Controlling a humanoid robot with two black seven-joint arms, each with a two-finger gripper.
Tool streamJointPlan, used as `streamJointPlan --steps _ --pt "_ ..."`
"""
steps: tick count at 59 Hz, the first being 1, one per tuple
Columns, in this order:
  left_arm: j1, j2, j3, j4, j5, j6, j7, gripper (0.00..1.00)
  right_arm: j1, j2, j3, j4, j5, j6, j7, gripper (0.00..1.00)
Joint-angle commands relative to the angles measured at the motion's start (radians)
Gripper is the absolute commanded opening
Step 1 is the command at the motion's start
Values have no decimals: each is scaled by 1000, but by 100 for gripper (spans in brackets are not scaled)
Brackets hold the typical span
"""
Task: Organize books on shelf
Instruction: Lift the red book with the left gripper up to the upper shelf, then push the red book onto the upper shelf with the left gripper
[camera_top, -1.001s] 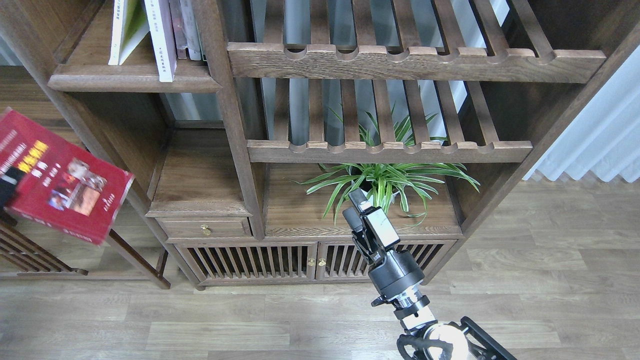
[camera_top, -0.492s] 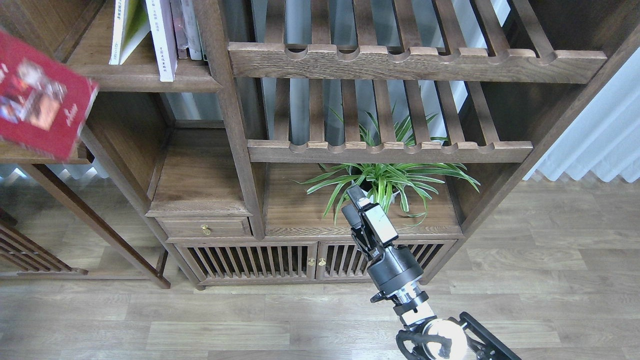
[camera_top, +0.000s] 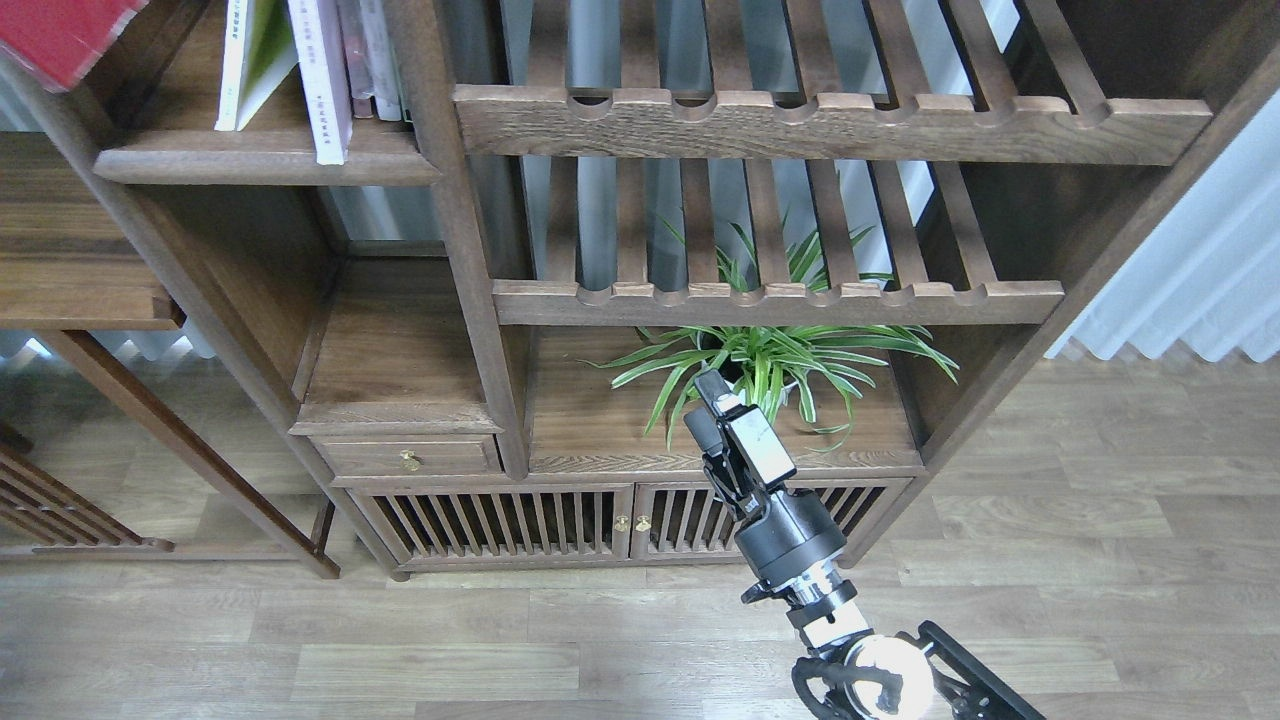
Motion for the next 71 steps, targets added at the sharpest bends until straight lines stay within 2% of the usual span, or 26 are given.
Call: streamJointPlan --steps 1,17,28,35,51,71 --pt "-104 8 77 46 46 0 1 0 -2 0 -1 5 1 1 0 99" --pt "-345 -51 272 200 86 0 1 0 3 0 0 17 1 0 0 99" --pt "-380 -104 290 257 138 0 0 0 3 0 2 19 2 1 0 99" --pt "-429 -206 309 318 213 0 0 0 11 0 2 22 2 0 0 99" --pt "-500 -333 343 399 280 0 0 0 15 0 2 32 2 -2 -2 99" --pt "-593 -414 347 513 402 0 0 0 15 0 2 32 2 -2 0 99"
